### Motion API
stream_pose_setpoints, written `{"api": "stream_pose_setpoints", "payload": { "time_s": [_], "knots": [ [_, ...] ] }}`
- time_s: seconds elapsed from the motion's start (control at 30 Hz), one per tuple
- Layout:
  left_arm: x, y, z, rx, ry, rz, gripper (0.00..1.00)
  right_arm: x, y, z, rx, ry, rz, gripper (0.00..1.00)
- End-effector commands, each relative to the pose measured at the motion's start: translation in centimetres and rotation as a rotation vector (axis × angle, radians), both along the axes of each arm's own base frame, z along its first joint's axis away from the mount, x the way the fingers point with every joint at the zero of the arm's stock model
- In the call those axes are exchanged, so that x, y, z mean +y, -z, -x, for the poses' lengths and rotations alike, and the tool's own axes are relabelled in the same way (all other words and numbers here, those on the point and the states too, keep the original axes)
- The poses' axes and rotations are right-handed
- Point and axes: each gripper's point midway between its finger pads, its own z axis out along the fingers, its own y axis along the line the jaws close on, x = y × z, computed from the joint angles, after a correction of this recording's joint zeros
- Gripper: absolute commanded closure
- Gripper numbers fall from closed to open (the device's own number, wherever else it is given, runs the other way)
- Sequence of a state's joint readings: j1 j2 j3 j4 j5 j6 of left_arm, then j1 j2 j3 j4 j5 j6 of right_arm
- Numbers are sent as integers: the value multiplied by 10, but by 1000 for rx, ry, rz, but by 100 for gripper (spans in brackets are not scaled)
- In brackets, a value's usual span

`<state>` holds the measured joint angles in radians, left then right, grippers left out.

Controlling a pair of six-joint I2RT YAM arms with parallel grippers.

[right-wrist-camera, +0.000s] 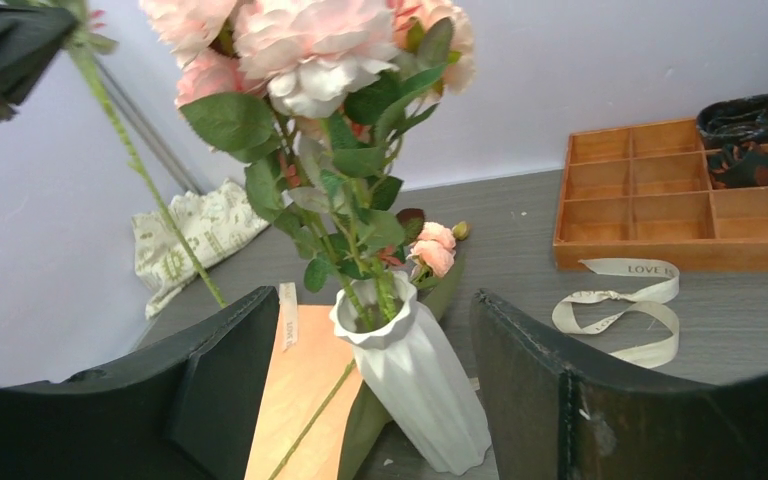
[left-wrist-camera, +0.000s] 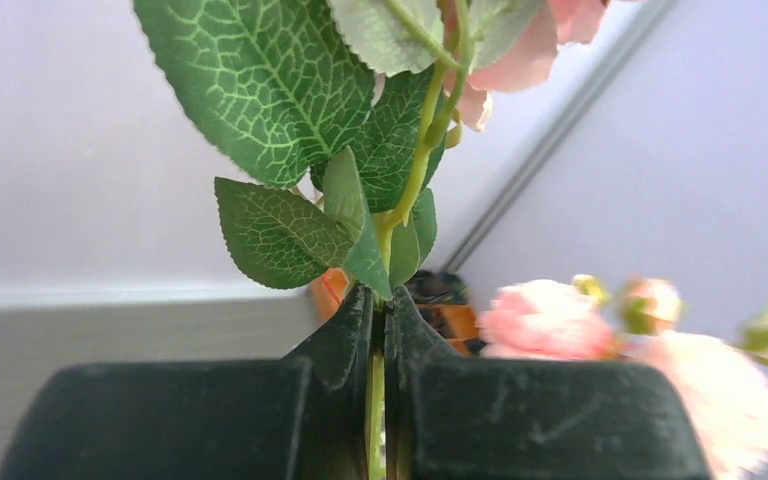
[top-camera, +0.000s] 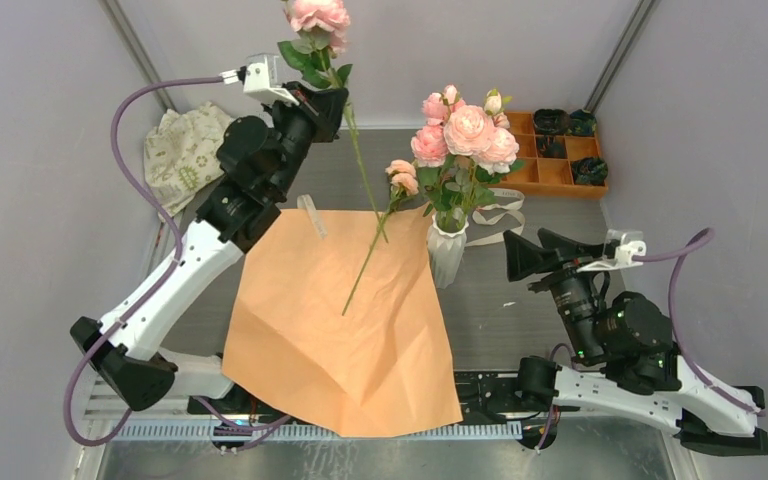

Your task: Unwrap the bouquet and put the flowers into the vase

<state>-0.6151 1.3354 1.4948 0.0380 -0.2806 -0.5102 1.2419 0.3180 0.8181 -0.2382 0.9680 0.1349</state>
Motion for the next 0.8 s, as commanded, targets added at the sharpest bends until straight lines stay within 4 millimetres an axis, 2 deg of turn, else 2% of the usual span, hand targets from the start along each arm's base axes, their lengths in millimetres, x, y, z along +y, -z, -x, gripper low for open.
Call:
{"api": "stream_pose_setpoints", "payload": {
  "time_s": [0.0, 0.1, 0.2, 0.33, 0.53, 0.63, 0.77],
  "knots": [
    [-11, -78, 45, -317, 36, 6, 100, -26, -4, 1, -10, 69, -112, 25],
    [-28, -110, 71, -419, 97, 46, 100, -32, -1, 3, -7, 76, -119, 25],
    [-48, -133, 86, -481, 151, 53, 100, -30, 1, 2, 2, 74, -104, 25],
    [-73, -153, 102, -557, 230, 85, 100, -28, 1, 2, 2, 67, -102, 25],
    [-111, -159, 119, -600, 325, 90, 100, -35, 1, 4, -3, 74, -108, 25],
    [-126, -151, 117, -598, 356, 76, 100, -39, 2, 5, -3, 80, -107, 25],
    [-134, -136, 112, -588, 358, 80, 100, -42, 5, 5, -2, 82, -114, 25]
  ]
}}
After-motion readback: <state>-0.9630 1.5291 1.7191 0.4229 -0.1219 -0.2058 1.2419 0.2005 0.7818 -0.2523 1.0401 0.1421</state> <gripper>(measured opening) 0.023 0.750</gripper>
